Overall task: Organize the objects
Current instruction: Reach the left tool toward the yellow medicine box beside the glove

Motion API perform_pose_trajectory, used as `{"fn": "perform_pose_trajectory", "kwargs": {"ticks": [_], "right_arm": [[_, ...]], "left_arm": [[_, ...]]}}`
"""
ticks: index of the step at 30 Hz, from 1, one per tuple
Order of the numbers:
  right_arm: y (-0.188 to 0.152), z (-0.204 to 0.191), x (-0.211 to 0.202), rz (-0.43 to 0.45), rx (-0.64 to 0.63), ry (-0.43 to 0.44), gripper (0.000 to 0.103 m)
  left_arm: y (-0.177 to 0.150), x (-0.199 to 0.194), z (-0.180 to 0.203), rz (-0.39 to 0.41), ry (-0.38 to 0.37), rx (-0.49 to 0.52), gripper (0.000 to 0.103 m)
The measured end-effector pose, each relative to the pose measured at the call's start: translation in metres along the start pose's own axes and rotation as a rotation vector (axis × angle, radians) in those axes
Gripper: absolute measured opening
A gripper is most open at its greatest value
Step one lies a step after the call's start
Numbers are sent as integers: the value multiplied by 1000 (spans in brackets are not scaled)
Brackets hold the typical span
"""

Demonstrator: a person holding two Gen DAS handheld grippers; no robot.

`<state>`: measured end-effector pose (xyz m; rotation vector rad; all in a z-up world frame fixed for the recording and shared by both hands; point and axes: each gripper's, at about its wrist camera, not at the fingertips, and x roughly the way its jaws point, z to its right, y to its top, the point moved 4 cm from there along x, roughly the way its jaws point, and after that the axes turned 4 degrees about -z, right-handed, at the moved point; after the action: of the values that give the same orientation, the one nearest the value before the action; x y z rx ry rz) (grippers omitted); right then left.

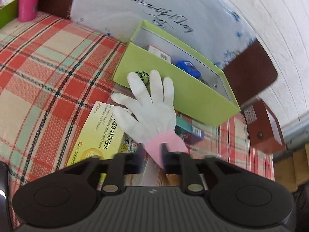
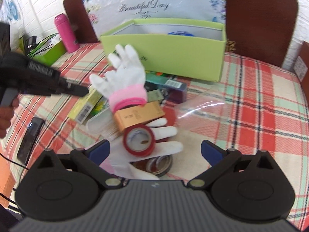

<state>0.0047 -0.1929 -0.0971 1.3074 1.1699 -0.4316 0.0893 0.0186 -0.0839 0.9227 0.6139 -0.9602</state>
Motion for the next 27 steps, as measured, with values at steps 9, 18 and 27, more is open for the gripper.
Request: {"fn": "perform_pose_trajectory", "kwargs": {"ticks": [9, 18, 27], "right_arm": [[-2, -5, 1, -14, -47, 0, 103], [-2, 7, 3, -27, -6, -20, 91], [4, -13, 29, -72, -77, 19, 86]], "left_arm": [[10, 58, 26, -16, 59, -8, 76], [3, 52, 9, -66, 9, 51, 0], [-10, 11, -25, -12, 12, -69, 3]]}}
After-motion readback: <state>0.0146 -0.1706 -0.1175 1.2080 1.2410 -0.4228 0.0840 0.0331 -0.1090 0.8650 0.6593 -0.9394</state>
